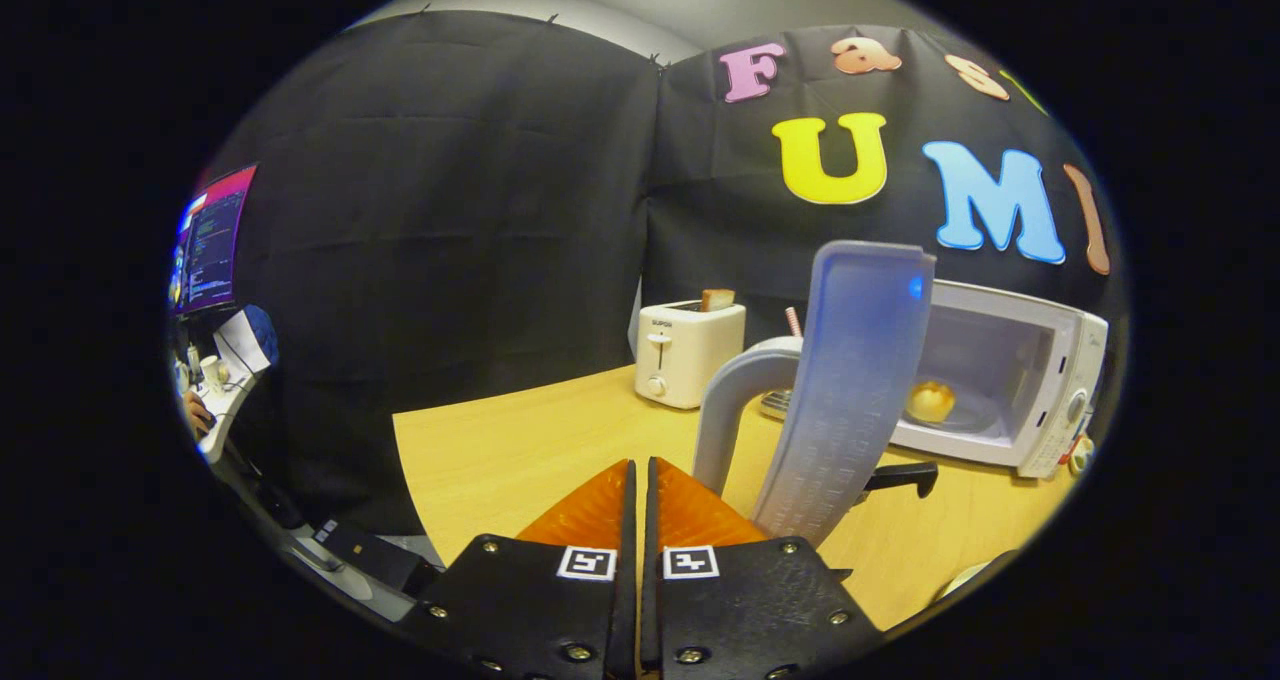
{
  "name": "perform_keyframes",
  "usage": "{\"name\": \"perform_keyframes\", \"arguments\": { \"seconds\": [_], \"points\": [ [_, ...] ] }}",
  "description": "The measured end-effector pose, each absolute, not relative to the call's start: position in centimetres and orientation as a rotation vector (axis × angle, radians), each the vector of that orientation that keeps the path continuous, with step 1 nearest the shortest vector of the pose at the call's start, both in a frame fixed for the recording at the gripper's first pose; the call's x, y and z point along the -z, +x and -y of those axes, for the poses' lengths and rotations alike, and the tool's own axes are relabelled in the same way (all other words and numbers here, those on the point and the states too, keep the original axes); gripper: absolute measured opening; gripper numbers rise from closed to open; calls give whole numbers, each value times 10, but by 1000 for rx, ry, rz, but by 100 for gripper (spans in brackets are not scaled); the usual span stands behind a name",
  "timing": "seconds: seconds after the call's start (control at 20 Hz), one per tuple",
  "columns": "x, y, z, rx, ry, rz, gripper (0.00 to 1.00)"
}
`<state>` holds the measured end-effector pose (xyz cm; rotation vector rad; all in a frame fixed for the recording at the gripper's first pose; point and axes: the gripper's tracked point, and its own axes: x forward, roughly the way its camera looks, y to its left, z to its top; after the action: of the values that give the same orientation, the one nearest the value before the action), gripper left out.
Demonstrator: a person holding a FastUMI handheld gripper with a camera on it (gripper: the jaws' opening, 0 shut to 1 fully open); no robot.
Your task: Open the microwave, put the food inside, and close the microwave door.
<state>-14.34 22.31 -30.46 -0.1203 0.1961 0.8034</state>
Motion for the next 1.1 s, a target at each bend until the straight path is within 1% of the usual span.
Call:
{"name": "perform_keyframes", "arguments": {
  "seconds": [0.2,0.4,0.6,0.75,1.1],
  "points": [
    [304,-125,-178,-689,-101,-217,3],
    [294,-78,-111,-500,-85,-193,3],
    [289,-29,-57,-361,-83,-175,3],
    [284,6,-27,-272,-55,-173,3],
    [302,97,12,-122,36,-253,3]
  ]
}}
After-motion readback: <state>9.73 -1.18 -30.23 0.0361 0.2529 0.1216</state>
